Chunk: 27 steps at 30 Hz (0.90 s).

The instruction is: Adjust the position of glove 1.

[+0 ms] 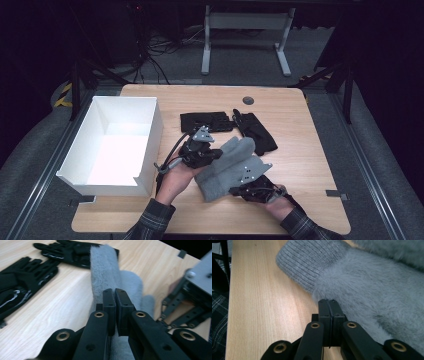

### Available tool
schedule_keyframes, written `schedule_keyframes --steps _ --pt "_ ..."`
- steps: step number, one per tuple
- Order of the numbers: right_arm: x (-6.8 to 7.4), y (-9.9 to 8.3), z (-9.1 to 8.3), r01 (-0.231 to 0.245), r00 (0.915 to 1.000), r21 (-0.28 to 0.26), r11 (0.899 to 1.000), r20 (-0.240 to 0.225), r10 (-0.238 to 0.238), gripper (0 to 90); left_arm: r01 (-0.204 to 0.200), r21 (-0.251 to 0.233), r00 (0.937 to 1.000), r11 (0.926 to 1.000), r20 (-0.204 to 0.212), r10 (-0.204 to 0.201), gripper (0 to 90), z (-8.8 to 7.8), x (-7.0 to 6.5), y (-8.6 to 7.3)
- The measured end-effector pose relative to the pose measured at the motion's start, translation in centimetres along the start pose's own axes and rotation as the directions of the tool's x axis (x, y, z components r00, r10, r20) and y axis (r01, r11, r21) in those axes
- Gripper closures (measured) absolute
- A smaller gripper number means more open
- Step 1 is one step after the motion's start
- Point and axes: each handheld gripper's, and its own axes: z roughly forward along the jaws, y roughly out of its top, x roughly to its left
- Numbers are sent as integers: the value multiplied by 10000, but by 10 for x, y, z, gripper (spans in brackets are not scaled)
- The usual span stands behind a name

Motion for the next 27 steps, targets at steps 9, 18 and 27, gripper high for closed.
schedule_keyframes --steps 9,18,27 --pt "-4 1 -4 1 9999 -123 9999 155 1 900 -111 97 9964 9999 844 102 866 5 -15 -3" --pt "-6 -5 -20 -66 9992 -359 9993 401 81 900 93 -133 9880 9999 1544 -71 793 9 -16 -4" --pt "-10 -14 -35 -190 9983 -467 9987 538 215 900 -37 -94 9886 9999 1508 51 768 9 -17 -3"
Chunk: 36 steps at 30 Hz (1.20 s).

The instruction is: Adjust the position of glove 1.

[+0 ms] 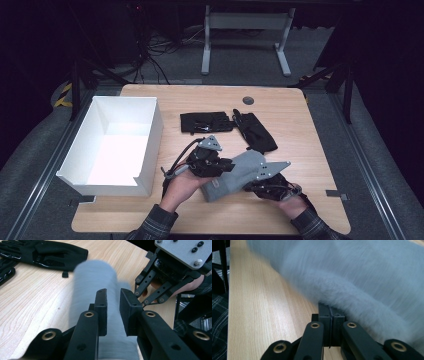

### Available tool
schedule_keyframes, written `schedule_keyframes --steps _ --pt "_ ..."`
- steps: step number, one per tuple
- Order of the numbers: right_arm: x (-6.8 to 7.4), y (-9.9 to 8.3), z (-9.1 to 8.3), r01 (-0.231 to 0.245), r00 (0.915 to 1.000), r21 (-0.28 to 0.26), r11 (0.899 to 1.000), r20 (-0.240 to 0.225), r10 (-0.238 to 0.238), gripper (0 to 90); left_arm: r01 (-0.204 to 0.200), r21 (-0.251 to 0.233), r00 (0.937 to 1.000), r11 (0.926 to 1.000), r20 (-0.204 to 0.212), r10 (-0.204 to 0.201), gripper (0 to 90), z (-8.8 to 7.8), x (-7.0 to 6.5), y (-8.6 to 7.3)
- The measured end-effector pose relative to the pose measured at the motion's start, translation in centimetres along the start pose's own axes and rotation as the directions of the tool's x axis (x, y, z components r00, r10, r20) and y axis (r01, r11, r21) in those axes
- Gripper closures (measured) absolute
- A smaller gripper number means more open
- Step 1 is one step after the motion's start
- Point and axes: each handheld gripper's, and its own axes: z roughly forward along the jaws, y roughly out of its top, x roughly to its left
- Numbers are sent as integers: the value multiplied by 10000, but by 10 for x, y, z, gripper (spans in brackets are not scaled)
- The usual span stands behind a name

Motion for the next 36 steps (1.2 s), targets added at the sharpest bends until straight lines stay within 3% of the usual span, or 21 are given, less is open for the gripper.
schedule_keyframes --steps 4,8,13,17,22,27,36 --pt "2 -1 0 12 10000 34 10000 -65 -11 900 123 52 9995 9999 -308 -122 768 -3 1 -5" --pt "3 -1 1 19 9999 57 10000 -171 -18 899 274 343 9960 9990 -856 -243 666 -7 7 -17" --pt "5 0 5 86 9996 189 9998 -253 -81 900 734 563 9949 9957 -737 -692 508 -5 20 -30" --pt "5 1 7 120 9996 175 9998 -243 -116 900 974 708 9947 9927 -393 -948 480 3 26 -35" --pt "6 2 8 177 9995 180 9997 -269 -172 900 953 1195 9952 9883 117 -974 614 14 29 -37" --pt "6 3 9 216 9995 133 9997 -242 -213 900 672 1578 9977 9852 -117 -662 843 17 25 -32" --pt "9 9 7 318 9992 -225 9992 -238 -323 900 476 903 9988 9948 -177 -462 863 -2 26 -19"
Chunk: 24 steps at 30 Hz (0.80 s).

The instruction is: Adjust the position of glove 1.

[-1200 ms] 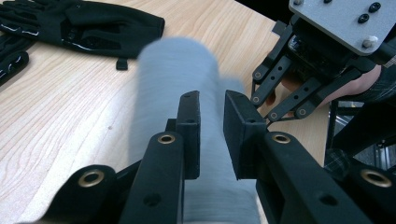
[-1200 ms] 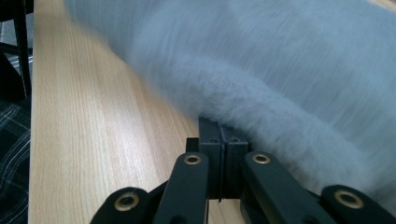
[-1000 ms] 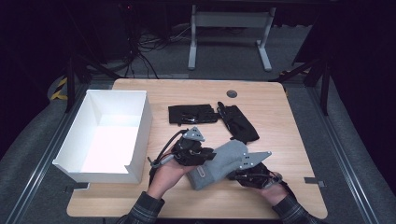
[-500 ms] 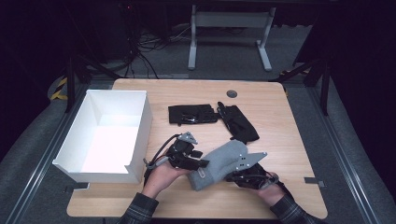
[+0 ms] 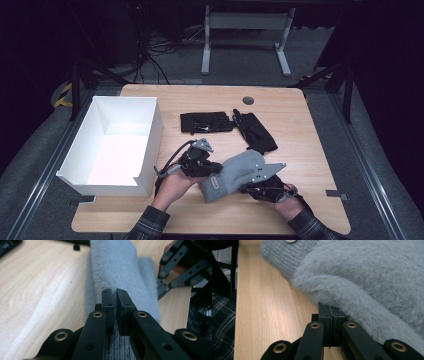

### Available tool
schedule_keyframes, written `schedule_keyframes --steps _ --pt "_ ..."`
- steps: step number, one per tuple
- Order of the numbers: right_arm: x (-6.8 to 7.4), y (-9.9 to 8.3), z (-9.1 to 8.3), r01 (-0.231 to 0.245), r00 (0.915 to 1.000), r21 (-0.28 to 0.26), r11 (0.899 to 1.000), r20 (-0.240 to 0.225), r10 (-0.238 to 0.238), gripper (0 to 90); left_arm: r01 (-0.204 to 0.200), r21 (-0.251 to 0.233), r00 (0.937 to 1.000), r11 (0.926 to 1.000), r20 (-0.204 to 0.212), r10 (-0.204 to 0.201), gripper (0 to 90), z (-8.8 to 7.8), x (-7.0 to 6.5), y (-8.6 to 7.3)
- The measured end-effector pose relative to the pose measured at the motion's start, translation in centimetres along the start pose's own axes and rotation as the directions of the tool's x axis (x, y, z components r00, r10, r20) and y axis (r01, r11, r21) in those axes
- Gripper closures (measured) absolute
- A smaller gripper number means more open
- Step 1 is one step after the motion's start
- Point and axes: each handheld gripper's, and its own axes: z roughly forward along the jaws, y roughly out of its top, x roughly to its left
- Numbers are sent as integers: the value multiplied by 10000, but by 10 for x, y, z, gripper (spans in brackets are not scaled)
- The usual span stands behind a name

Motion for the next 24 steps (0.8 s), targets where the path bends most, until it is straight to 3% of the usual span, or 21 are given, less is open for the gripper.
schedule_keyframes --steps 5,8,12,14,15,18,21,24 --pt "-1 6 7 10 10000 9 10000 55 -10 900 439 320 9990 9985 7 -440 857 6 13 -1" --pt "-2 5 8 -41 10000 111 9999 14 41 900 778 300 9964 9965 309 -787 842 9 17 -6" --pt "-3 4 6 -83 10000 143 9999 14 83 900 784 244 9960 9966 415 -793 819 10 16 -6" --pt "-4 2 5 -134 9999 203 9997 -89 136 867 633 177 9977 9978 248 -637 746 9 14 -7" --pt "-4 -1 1 -170 9997 298 9994 -150 175 851 581 58 9983 9983 -51 -581 626 9 15 -8" --pt "-6 -7 -5 -302 9995 353 9989 -125 307 862 688 -68 9973 9976 -271 -689 598 6 19 -10" --pt "-10 -14 -15 -485 9988 355 9982 116 481 895 802 -439 9954 9958 -498 -823 688 0 22 -10" --pt "-17 -21 -25 -681 9968 345 9971 434 665 900 888 -507 9890 9948 -1138 -940 826 -5 24 -11"
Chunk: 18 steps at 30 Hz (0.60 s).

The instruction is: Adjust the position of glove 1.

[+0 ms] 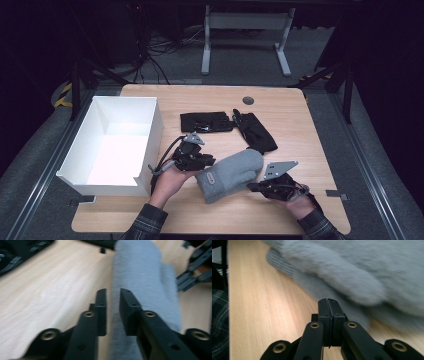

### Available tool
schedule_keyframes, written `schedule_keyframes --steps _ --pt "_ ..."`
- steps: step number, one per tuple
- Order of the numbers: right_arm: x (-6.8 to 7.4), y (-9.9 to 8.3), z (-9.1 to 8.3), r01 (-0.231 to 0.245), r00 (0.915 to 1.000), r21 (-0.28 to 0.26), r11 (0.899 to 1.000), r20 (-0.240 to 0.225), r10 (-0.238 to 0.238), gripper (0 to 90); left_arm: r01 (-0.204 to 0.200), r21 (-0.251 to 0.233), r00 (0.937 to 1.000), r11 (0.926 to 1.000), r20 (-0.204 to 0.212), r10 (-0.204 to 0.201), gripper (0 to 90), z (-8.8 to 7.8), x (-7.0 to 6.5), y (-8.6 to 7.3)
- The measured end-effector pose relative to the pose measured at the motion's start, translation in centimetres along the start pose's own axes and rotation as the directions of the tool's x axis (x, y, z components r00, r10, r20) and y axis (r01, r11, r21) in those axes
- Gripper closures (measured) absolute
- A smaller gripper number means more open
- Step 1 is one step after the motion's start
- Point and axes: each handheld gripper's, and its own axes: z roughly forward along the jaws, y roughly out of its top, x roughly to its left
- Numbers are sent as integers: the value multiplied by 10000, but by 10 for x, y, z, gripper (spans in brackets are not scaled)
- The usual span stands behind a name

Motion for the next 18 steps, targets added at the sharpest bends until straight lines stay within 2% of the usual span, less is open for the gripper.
schedule_keyframes --steps 2,4,7,10,18 --pt "-7 -4 -6 -155 9997 -23 9999 206 156 900 142 271 9988 9995 -474 -129 873 2 4 -2" --pt "-16 -8 -12 -408 9978 -74 9991 525 411 900 309 588 9985 9978 -475 -281 887 6 8 -5" --pt "-27 -10 -13 -711 9941 -15 9975 814 710 900 432 1281 9989 9908 -244 -404 892 17 10 -11" --pt "-37 -12 -8 -892 9913 273 9956 993 861 900 355 1604 9994 9864 -7 -359 891 23 6 -13" --pt "-47 -5 8 -937 9888 471 9945 1208 874 900 138 1766 9976 9842 649 -257 882 21 -8 -21"
